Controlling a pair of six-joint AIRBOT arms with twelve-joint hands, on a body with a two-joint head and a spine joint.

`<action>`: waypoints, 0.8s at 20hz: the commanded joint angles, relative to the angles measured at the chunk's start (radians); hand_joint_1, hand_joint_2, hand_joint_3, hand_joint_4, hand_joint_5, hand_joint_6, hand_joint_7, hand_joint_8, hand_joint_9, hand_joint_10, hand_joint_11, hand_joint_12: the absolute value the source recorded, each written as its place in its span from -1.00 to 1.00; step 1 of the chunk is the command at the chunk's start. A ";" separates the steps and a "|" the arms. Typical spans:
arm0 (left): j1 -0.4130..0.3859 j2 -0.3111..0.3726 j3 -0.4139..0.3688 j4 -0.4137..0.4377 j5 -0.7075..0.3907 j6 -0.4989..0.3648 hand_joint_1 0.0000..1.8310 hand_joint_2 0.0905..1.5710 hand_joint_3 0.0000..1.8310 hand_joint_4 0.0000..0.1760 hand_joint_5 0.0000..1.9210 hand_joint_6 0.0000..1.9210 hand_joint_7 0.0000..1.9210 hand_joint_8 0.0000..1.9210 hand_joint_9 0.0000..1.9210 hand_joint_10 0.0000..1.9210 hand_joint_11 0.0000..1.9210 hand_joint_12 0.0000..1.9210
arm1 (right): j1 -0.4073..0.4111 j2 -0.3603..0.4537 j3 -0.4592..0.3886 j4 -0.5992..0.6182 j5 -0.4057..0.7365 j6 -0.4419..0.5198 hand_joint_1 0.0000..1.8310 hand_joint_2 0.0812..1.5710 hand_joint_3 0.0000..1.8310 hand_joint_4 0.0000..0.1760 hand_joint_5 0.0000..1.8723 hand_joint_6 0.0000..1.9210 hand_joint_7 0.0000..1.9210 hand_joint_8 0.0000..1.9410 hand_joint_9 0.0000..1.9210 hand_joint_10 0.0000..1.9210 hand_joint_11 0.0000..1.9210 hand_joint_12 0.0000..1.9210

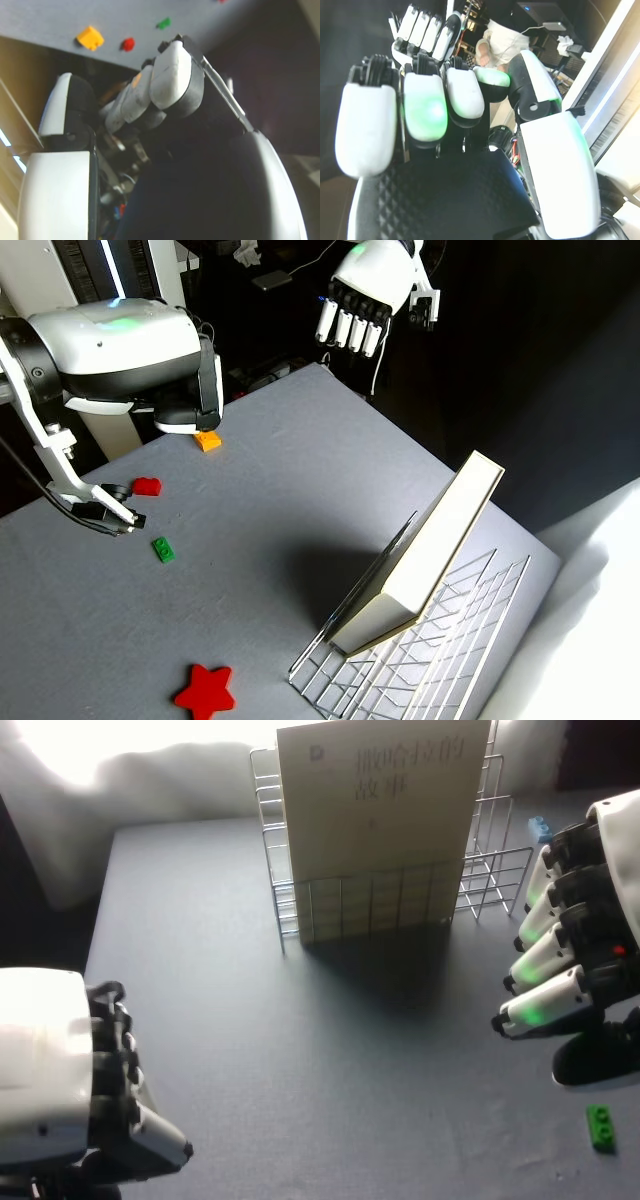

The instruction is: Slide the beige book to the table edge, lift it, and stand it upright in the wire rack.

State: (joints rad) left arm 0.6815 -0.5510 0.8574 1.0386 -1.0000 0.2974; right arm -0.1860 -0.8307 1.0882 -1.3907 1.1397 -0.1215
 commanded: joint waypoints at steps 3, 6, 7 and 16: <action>-0.037 -0.030 0.023 -0.012 -0.075 -0.008 0.27 0.55 -1.00 -1.00 0.33 1.00 0.41 1.00 0.49 1.00 0.51 1.00 | 0.003 0.014 -0.016 0.093 0.048 -0.012 0.13 0.65 -1.00 -1.00 0.31 1.00 0.38 1.00 0.54 1.00 0.69 1.00; -0.061 -0.047 0.020 0.006 -0.071 -0.026 0.27 0.55 -1.00 -1.00 0.32 1.00 0.42 1.00 0.50 1.00 0.50 1.00 | 0.003 0.022 -0.025 0.102 0.047 -0.016 0.10 0.67 -0.99 -1.00 0.30 1.00 0.37 1.00 0.53 1.00 0.68 1.00; -0.063 -0.048 0.016 0.007 -0.075 -0.031 0.27 0.55 -1.00 -1.00 0.32 1.00 0.42 1.00 0.50 1.00 0.50 1.00 | 0.003 0.024 -0.028 0.108 0.043 -0.018 0.10 0.67 -0.99 -1.00 0.30 1.00 0.37 1.00 0.53 1.00 0.68 1.00; -0.081 -0.045 0.030 -0.036 -0.076 -0.037 0.27 0.55 -1.00 -1.00 0.32 1.00 0.42 1.00 0.50 1.00 0.50 1.00 | 0.005 0.037 -0.060 0.302 0.008 -0.177 0.10 0.67 -0.99 -1.00 0.30 1.00 0.37 1.00 0.53 1.00 0.68 1.00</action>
State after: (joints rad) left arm 0.6128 -0.5964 0.8848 1.0542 -1.0019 0.2604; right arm -0.1947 -0.7994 1.0298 -1.1732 1.0966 -0.2939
